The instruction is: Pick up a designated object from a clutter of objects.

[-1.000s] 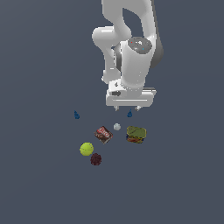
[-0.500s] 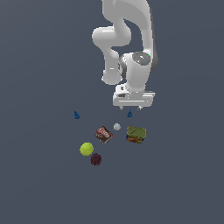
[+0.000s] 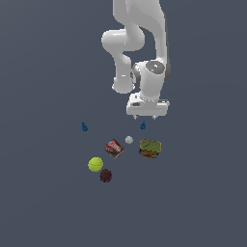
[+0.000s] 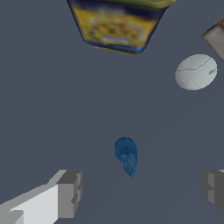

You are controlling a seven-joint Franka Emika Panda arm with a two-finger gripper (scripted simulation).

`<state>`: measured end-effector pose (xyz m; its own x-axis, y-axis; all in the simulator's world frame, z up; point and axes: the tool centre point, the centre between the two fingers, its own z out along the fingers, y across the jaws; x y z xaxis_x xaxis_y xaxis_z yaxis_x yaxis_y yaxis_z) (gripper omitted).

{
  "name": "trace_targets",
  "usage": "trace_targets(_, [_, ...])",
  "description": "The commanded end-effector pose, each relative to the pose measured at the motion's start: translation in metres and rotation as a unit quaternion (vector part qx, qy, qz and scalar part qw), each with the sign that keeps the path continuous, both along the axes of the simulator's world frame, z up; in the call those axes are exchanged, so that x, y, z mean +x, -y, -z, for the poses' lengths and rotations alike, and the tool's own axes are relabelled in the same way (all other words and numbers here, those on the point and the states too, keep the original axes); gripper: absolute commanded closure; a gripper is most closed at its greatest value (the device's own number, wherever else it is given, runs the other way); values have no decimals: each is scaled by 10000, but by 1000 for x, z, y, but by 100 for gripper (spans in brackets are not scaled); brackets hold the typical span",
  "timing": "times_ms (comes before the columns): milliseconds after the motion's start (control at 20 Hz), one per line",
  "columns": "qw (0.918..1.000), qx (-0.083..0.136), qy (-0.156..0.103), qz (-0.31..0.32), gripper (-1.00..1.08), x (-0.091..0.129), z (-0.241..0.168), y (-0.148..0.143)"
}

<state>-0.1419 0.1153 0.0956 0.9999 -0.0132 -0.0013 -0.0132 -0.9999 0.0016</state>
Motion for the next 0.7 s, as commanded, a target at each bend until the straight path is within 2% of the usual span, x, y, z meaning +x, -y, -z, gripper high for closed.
trace_targets(0, [10000,5,6,5,-92,-4,3,-1])
trace_targets(350, [10000,6,3,3,-92,-4,6,-1])
trace_targets(650, [10000,9,2,3,-92,-5,25,-1])
